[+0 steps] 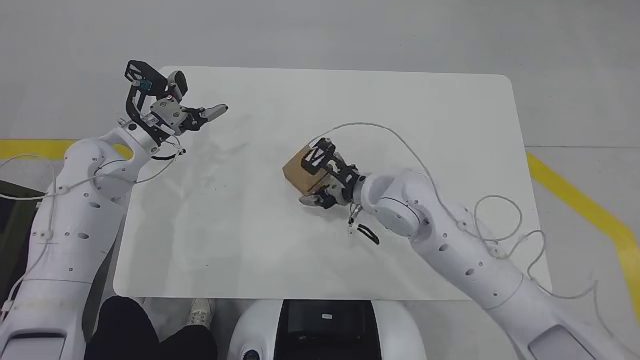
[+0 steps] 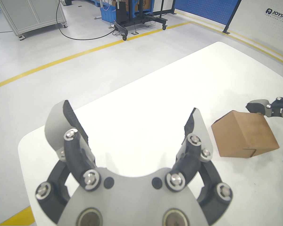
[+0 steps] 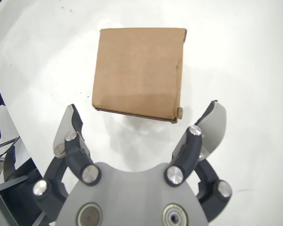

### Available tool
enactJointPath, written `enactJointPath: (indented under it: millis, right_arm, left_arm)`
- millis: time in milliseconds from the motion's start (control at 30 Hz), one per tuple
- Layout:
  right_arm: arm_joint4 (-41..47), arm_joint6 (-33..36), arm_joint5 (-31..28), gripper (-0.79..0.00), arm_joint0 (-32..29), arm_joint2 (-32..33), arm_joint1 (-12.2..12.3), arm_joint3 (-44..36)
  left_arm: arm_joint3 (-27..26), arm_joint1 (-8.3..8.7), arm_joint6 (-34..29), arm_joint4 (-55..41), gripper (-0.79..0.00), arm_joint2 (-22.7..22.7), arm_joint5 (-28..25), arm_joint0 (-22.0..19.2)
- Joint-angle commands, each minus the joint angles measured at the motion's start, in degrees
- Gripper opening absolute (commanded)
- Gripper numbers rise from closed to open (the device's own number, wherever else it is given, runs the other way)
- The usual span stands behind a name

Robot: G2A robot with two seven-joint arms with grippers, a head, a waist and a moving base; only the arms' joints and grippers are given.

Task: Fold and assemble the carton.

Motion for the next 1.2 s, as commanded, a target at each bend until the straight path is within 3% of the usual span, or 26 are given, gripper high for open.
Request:
enactJointPath:
  millis: [0, 233, 333, 733, 900, 1000, 1100, 1133, 1167]
  right_arm:
    - [-0.2, -0.1, 0.2, 0.0, 0.4, -0.4, -0.3, 0.6]
    - [-0.8, -0.3, 0.5, -0.003, 0.8, -0.7, -1.1, 1.0]
    - [-1.2, -0.2, 0.6, -0.397, 0.7, -0.4, -1.3, 1.1]
    - [-1.6, 0.5, -0.4, -0.573, -0.3, 0.8, -1.6, 0.6]
    - [5.0, -2.5, -0.8, -0.6, -1.6, 5.5, -1.4, -1.4]
    - [10.9, -3.9, -3.4, -0.557, -3.1, 9.5, -0.9, -3.1]
    - [14.2, -3.8, -5.6, -0.573, -4.1, 13.0, -0.2, -5.4]
    - [16.4, -4.1, -6.4, -0.64, -4.7, 14.5, 0.0, -6.4]
    - [18.1, -4.3, -7.0, -0.785, -5.3, 16.0, 0.2, -7.2]
  left_arm:
    - [0.0, 0.0, 0.0, 0.0, 0.0, 0.0, 0.0, 0.0]
    - [0.0, 0.0, 0.0, 0.0, 0.0, 0.0, 0.0, 0.0]
    - [0.0, 0.0, 0.0, 0.0, 0.0, 0.0, 0.0, 0.0]
    - [0.0, 0.0, 0.0, 0.0, 0.0, 0.0, 0.0, 0.0]
    - [0.0, 0.0, 0.0, 0.0, 0.0, 0.0, 0.0, 0.0]
    - [0.0, 0.0, 0.0, 0.0, 0.0, 0.0, 0.0, 0.0]
    - [0.0, 0.0, 0.0, 0.0, 0.0, 0.0, 0.0, 0.0]
    - [0.0, 0.0, 0.0, 0.0, 0.0, 0.0, 0.0, 0.0]
    - [0.0, 0.0, 0.0, 0.0, 0.0, 0.0, 0.0, 0.0]
